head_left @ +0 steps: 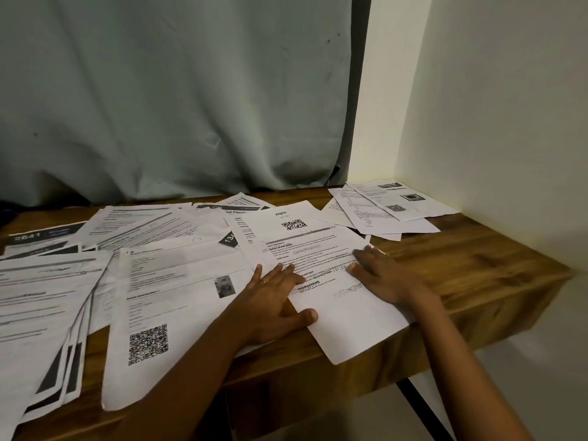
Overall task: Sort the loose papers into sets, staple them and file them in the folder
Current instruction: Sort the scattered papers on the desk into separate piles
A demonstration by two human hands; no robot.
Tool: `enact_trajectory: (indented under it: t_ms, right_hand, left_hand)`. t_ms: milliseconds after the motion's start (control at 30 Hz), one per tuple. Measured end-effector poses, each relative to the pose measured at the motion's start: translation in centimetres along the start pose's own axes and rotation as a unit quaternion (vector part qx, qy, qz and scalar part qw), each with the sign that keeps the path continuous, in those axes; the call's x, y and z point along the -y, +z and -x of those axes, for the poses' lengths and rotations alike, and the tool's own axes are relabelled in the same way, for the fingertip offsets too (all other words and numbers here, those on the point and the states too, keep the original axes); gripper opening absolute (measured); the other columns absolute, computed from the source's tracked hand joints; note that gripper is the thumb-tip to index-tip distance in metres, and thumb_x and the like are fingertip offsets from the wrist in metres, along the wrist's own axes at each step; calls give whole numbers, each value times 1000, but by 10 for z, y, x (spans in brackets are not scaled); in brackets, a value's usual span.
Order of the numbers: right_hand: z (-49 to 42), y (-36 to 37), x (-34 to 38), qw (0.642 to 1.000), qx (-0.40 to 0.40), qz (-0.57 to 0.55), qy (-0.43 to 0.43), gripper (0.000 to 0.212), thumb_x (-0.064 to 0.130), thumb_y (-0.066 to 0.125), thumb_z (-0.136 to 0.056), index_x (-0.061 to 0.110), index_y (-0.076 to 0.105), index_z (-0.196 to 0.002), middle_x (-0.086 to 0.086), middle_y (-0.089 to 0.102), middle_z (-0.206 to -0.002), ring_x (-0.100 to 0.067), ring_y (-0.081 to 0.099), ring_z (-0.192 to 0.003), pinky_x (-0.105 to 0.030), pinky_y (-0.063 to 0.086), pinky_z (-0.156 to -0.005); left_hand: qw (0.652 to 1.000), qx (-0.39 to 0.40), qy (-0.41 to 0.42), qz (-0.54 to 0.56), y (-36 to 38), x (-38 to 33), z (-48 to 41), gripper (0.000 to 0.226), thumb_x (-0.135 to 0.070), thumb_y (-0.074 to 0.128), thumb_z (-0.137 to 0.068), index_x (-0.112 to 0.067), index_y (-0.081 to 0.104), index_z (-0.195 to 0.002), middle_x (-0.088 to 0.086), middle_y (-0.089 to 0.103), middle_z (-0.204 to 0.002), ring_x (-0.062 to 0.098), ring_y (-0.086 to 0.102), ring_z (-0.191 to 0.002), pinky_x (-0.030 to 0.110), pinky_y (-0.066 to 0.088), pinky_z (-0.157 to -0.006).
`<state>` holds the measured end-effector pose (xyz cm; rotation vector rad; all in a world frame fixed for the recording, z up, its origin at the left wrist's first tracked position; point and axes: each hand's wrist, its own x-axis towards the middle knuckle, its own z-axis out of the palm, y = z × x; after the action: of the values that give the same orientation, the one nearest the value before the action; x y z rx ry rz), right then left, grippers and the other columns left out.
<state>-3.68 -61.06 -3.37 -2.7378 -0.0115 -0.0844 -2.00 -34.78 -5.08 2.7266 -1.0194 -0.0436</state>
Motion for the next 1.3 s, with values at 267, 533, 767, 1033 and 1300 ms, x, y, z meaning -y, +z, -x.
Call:
enact_trajectory:
  t_ms: [267,533,767,1033,1300]
  right_hand:
    - [-38,-15,-25,993,-98,-3,58,22,37,56,-91,18,47,-84,-8,57,-93,-24,49,-83,-29,30,-62]
    - [-49,-23,-14,989,-88,4,119,31,31,68,-84,7,54,-100,-10,58,-101,-22,49,-89,-29,35,-63]
    - [-54,-32,-10,973,-76,-110,187,55,29,76,-79,-7,58,-117,-19,61,-117,-30,56,-108,-28,37,-73]
    - [-38,-49,-19,981,-47,-44,184,29,31,61,-89,6,59,-75,-8,53,-75,-25,48,-78,-25,28,-53]
    - [-17,-66,-54,984,27,17,176,33,49,61,-86,17,63,-93,-3,64,-95,-19,57,-85,-26,42,-67]
  left_hand:
    - [1000,-27,7,-13,7,4,-4,110,-95,2,-59,-34,11,-151,-9,3,-160,11,-1,-147,36,-10,-117]
    - [999,-29,3,-23,7,4,-3,114,-95,-1,-56,-34,9,-151,-9,2,-160,11,-2,-147,34,-12,-116]
    - [999,-36,-9,-17,8,4,-3,114,-96,-1,-56,-35,10,-151,-7,3,-161,13,-3,-147,36,-10,-117]
    - [998,-50,-37,14,5,1,1,93,-84,21,-75,-34,5,-152,1,-4,-161,17,-6,-148,39,-10,-118]
    - [997,-34,-63,27,2,-2,2,89,-77,30,-81,-34,-2,-152,5,-7,-161,22,-6,-148,45,-6,-119]
